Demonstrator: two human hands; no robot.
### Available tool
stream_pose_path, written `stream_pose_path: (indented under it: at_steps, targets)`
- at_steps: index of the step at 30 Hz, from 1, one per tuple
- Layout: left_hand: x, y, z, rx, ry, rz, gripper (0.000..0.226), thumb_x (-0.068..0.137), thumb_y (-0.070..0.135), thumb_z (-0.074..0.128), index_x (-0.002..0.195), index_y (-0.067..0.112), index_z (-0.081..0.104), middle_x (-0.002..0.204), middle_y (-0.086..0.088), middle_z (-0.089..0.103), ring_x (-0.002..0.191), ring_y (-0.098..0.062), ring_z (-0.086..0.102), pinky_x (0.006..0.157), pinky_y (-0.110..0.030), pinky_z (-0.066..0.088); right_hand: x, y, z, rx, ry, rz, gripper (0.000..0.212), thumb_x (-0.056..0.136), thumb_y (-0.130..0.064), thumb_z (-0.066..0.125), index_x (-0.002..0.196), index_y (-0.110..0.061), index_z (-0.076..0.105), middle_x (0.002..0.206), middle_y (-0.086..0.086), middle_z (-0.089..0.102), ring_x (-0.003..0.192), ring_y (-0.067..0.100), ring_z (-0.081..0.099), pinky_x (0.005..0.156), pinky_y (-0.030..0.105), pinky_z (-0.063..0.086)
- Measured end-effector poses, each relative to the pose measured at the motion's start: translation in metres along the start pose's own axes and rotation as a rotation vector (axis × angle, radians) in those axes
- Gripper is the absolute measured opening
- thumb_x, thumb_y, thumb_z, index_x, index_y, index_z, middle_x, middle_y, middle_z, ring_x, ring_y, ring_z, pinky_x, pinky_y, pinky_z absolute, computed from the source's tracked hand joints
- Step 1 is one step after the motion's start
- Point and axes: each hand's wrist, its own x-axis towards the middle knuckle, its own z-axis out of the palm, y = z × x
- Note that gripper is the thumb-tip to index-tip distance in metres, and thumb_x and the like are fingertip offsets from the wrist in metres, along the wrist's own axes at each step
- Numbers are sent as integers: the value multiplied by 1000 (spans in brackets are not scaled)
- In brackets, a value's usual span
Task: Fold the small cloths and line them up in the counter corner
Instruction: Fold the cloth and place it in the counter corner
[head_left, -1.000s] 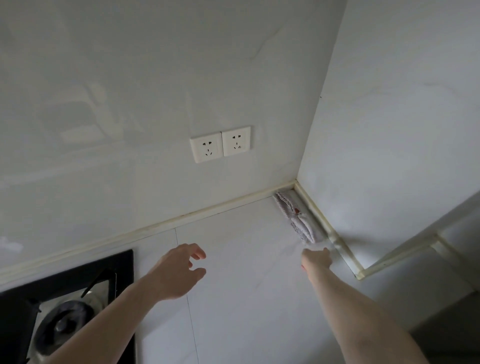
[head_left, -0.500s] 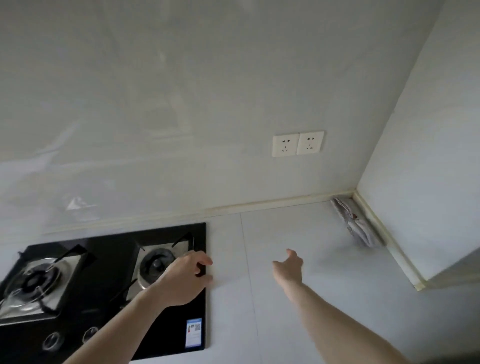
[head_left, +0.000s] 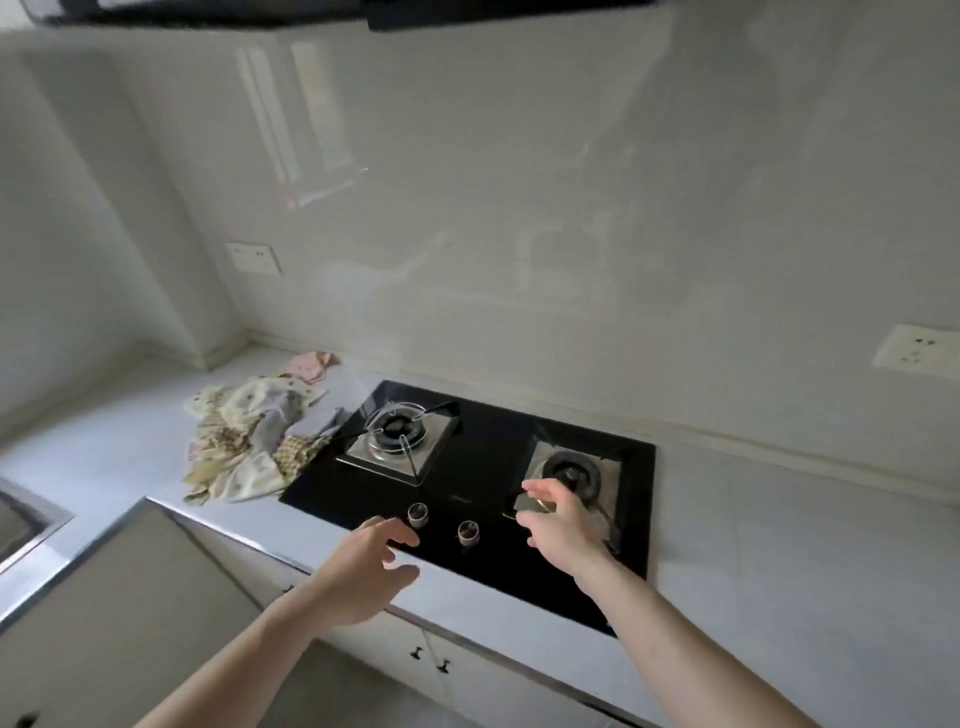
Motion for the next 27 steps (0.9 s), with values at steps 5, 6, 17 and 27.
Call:
stream_pose_path:
  at_steps: [5,6,17,27]
  targets:
    - [-14,-84,-47,-200,118,-151,23,93,28,70,110,39,62,123,13,59,103,-3,64,83,-22,54,8,-42,80,-96,-182,-62,42,89,-22,68,126,-39,59,132,-17,54,104,13,67,97,39,56]
    - [-16,-100,-55,-228,137,-184,23,93,28,70,111,38,63,124,12,60,102,-3,65,80,-20,53,14,-50,92,-121,-218,-72,41,90,-23,67,127,-39,58,131,-18,53,105,14,67,93,33,56]
    - [-23,-215,-127,-281,356,-401,23,91,23,72,110,35,68,111,9,65,92,-3,65,70,-21,47,76,-101,222,-277,-488,-138,40,95,-24,64,132,-37,54,128,-6,55,105,6,61,75,15,48]
    - [45,-299,-179,-216,287,-310,24,90,28,71,112,35,65,112,14,56,95,-1,63,71,-19,48,128,-126,303,-396,-444,-223,43,95,-27,64,134,-38,51,136,-18,44,121,2,51,72,11,44]
